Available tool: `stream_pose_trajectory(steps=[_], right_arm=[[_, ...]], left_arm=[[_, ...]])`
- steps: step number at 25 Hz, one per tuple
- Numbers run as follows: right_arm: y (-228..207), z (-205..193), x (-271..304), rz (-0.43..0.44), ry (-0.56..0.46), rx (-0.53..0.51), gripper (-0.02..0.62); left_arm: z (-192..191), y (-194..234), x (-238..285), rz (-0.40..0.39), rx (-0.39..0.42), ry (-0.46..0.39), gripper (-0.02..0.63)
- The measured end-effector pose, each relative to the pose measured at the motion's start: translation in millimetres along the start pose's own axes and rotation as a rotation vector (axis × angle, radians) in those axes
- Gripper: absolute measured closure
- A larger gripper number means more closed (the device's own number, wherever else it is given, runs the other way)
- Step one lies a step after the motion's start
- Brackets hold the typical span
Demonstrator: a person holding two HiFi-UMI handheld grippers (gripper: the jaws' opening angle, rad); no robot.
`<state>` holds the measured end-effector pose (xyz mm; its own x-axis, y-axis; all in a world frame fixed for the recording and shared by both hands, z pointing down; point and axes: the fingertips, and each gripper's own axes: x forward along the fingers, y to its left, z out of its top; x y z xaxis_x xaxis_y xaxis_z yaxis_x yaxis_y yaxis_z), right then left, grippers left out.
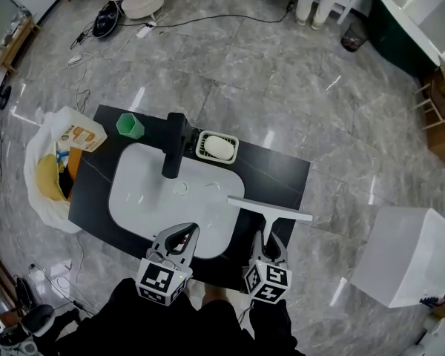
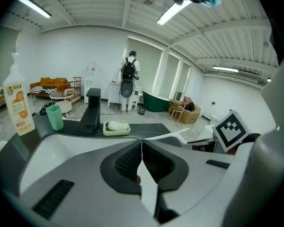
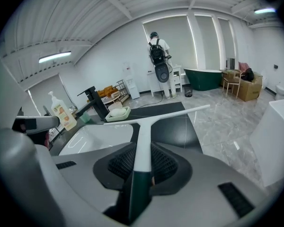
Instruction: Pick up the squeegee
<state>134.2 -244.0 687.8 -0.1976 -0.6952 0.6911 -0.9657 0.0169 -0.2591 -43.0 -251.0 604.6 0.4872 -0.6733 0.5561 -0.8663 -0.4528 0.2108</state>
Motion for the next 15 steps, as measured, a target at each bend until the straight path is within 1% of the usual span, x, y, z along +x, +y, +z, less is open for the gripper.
stream_pose_trajectory(steps=[8, 15], right_arm=[[13.8, 23.9, -43.8, -0.014, -0.084, -0.028, 0.494], [31.8, 42.9, -95.0, -0.023, -0.170, -0.041, 0.494]], left_arm=[[22.2, -12.6, -39.4, -0.011, 0.033, -0.074, 0.581], [42.4, -27.3, -81.7, -0.032, 0.068, -0.147, 0.581]])
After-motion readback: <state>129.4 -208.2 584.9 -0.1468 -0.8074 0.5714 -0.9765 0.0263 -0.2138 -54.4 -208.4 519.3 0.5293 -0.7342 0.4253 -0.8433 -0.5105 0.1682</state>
